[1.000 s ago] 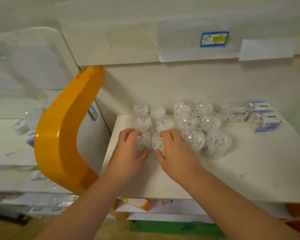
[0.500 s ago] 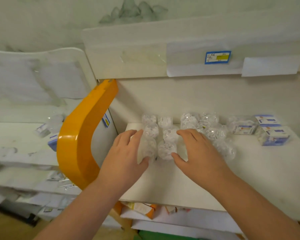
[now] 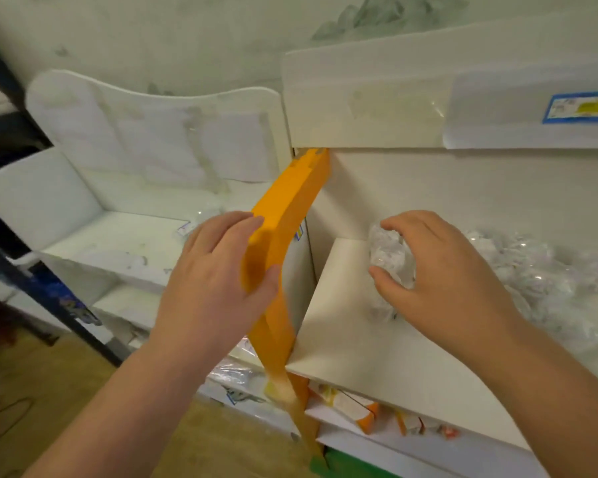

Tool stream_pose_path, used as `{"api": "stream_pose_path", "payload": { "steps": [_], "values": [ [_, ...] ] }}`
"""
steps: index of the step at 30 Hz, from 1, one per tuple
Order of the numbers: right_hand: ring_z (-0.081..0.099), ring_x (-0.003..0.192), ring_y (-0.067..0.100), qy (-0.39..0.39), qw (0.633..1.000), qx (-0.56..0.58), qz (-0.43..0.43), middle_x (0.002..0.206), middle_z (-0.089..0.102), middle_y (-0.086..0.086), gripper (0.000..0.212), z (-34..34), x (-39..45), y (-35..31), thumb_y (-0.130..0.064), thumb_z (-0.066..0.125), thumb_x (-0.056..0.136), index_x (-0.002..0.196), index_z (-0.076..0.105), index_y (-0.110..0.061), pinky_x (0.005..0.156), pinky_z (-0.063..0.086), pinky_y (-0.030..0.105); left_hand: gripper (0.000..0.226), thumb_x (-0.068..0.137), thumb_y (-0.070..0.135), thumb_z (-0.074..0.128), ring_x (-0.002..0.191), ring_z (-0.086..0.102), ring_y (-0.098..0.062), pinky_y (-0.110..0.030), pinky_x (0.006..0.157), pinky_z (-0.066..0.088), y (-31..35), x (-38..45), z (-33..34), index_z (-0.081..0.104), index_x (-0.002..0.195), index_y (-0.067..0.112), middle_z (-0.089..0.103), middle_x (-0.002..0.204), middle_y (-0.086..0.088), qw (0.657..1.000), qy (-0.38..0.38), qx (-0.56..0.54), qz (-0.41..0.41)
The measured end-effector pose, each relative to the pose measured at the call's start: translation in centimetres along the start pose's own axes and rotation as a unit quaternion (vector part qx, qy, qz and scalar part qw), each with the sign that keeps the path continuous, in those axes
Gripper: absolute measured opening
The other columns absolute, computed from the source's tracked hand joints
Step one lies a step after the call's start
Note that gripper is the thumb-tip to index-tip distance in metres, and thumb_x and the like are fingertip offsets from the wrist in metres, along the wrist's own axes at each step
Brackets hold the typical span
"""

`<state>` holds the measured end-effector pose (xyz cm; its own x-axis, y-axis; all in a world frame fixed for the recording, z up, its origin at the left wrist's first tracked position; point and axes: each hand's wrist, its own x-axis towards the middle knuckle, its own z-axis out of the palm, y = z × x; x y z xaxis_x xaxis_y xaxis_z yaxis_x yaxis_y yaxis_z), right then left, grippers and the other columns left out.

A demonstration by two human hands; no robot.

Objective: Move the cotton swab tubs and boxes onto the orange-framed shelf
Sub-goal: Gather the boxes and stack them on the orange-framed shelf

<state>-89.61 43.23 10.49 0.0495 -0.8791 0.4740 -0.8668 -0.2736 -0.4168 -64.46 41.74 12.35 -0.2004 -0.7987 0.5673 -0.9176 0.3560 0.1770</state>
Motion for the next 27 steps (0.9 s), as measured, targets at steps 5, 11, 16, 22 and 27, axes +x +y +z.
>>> {"api": "stream_pose_path", "payload": {
  "steps": [5,11,16,22,27],
  "values": [
    [0.05,0.115,0.011,-0.003,0.999,0.007,-0.037,0.124,0.052,-0.011,0.048,2.3,1.9,-5.9,-0.037,0.067,0.085,0.13,0.053,-0.025,0.097,0.039,0.024,0.06,0.084,0.043,0.062,0.13,0.034,-0.011,-0.03,0.106,0.032,-6.5,-1.4,-1.4,0.044,0.139,0.026,0.043,0.139,0.01,0.998,-0.006,0.004,-0.057],
    [0.049,0.119,0.013,-0.003,0.998,-0.024,-0.065,0.128,0.054,-0.006,0.049,6.3,4.9,-13.7,-0.036,0.067,0.085,0.13,0.053,-0.022,0.098,0.028,0.016,0.063,0.084,0.04,0.064,0.13,0.031,-0.01,-0.027,0.104,0.03,-16.2,-2.6,-2.9,0.041,0.141,0.026,0.04,0.139,0.01,0.996,-0.023,0.002,-0.082],
    [0.047,0.118,0.009,0.01,0.998,-0.034,-0.059,0.126,0.053,-0.011,0.046,10.5,6.7,-20.4,-0.037,0.066,0.087,0.129,0.052,-0.028,0.093,0.025,0.011,0.064,0.084,0.041,0.063,0.131,0.031,-0.011,-0.026,0.106,0.028,-24.4,-1.9,-3.4,0.042,0.142,0.024,0.041,0.14,0.009,0.997,-0.035,-0.012,-0.072],
    [0.046,0.117,0.008,0.0,0.999,-0.034,-0.016,0.128,0.051,-0.012,0.047,16.9,8.4,-25.2,-0.037,0.064,0.088,0.132,0.05,-0.029,0.096,0.033,0.018,0.062,0.084,0.043,0.062,0.13,0.034,-0.013,-0.029,0.106,0.03,-31.9,-0.2,-2.3,0.045,0.14,0.023,0.043,0.139,0.008,0.997,-0.063,-0.04,-0.029],
    [0.043,0.122,0.007,-0.049,0.996,-0.061,0.041,0.133,0.046,-0.015,0.049,21.5,8.5,-25.2,-0.044,0.059,0.09,0.136,0.044,-0.034,0.097,0.038,0.022,0.06,0.083,0.041,0.064,0.128,0.033,-0.01,-0.021,0.1,0.027,-34.7,2.2,0.3,0.046,0.138,0.025,0.043,0.137,0.011,0.994,-0.08,-0.072,-0.005]
  ]
}}
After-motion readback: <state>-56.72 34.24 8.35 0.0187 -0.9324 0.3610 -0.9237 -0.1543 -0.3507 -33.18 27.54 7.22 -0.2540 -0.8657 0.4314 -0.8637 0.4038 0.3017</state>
